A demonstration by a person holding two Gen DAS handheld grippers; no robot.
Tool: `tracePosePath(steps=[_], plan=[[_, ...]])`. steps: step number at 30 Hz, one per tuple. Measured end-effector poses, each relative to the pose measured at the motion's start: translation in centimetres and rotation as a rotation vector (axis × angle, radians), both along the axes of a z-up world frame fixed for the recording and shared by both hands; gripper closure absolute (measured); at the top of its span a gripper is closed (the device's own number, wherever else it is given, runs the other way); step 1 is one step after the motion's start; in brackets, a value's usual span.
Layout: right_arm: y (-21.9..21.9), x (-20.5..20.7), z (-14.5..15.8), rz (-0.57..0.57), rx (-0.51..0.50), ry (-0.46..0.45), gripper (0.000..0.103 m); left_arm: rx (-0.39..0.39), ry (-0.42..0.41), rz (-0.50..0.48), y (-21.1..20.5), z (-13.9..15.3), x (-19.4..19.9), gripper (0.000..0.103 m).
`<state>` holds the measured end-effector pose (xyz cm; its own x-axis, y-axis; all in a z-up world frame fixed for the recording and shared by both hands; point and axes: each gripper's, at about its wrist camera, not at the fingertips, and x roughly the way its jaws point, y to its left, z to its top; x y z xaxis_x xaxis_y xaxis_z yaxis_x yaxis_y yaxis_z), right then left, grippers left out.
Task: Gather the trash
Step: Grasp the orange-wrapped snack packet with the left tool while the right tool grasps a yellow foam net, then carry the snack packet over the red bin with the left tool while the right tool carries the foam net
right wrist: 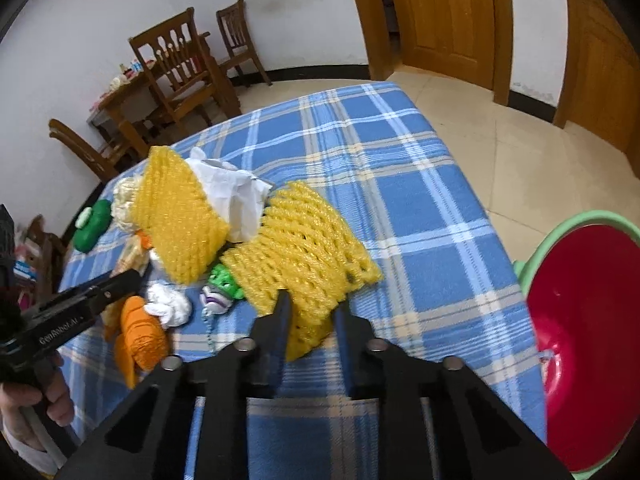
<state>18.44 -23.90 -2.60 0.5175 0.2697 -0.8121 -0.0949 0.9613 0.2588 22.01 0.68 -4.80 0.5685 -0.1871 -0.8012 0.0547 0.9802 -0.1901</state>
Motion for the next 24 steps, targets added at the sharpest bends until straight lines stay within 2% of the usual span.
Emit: tracePosePath(steps=[11, 24], plan=[[-0.4, -3.7, 2.5, 0.024, 0.023, -0.069, 0.091, -0.041, -0.050, -0.014, -1.0, 2.6, -3.1, 0.063], [-2.2, -8.0, 5.7, -0.011, 0.050, -0.155, 0.091, -0.105, -0.071, -0.072, -2.8, 4.8, -5.6, 0.063]])
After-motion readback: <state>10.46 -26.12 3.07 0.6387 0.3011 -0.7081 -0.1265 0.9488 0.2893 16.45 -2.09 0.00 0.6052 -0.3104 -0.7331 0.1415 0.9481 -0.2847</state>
